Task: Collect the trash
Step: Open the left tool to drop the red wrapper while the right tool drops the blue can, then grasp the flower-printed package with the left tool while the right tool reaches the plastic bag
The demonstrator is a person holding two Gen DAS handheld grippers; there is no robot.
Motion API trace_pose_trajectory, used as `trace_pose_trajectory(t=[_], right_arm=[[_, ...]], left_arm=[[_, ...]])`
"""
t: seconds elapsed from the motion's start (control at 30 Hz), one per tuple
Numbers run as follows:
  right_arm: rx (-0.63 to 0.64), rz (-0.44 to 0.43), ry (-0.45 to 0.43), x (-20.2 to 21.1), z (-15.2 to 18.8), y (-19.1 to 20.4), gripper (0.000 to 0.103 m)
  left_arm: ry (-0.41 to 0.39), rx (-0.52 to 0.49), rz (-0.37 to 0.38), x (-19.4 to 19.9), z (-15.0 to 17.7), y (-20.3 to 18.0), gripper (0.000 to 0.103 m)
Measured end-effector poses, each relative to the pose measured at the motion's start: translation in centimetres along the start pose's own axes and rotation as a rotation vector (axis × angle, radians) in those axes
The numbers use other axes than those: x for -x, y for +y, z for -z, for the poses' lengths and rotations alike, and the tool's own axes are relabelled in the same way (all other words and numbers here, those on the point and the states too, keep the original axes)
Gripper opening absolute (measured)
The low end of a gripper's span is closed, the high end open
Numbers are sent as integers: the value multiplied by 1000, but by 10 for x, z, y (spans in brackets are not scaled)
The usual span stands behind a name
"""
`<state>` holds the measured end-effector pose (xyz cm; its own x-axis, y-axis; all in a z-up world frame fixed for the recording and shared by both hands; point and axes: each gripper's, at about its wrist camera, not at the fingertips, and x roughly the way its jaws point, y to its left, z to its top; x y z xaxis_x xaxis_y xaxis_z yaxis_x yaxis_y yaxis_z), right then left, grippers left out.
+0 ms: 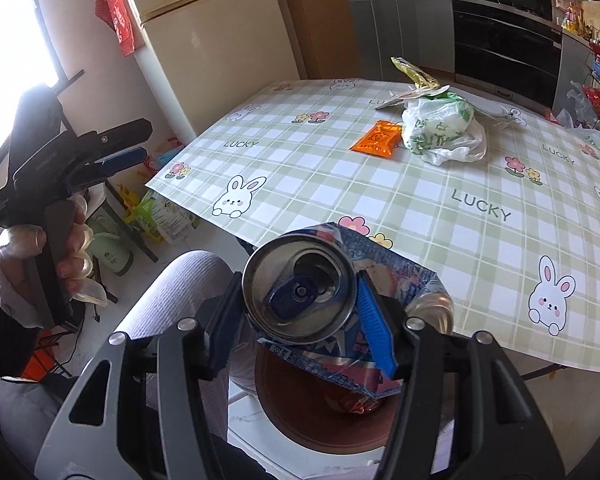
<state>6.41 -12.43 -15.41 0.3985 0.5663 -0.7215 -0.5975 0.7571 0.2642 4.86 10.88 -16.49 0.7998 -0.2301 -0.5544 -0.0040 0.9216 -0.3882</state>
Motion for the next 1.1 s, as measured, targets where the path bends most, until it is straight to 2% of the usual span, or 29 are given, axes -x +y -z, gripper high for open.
trace_pose_trajectory(t=[0.2,0.3,0.47,0.57,0.63,0.73,0.9,1.1], right_arm=[[26,-7,4,-4,-2,8,59],[20,-9,-7,-2,-3,7,64],[11,18,-19,1,-3,3,67],[6,59,-38,6,-4,-1,80],[2,102,-60,10,-5,-5,94],[-20,174,-94,17,-7,-16,97],[-80,284,-127,28,-9,-45,97],[-119,347,-138,34,-13,-75,97]], left_arm=[[9,10,3,-2,4,4,94],[15,10,3,-4,5,4,94],[17,15,0,-4,6,5,94],[14,15,-2,-4,6,5,94],[12,16,-4,-4,6,7,94],[10,15,-12,-4,6,8,94],[22,9,-28,-9,7,11,94],[44,-31,-46,-22,4,6,94]])
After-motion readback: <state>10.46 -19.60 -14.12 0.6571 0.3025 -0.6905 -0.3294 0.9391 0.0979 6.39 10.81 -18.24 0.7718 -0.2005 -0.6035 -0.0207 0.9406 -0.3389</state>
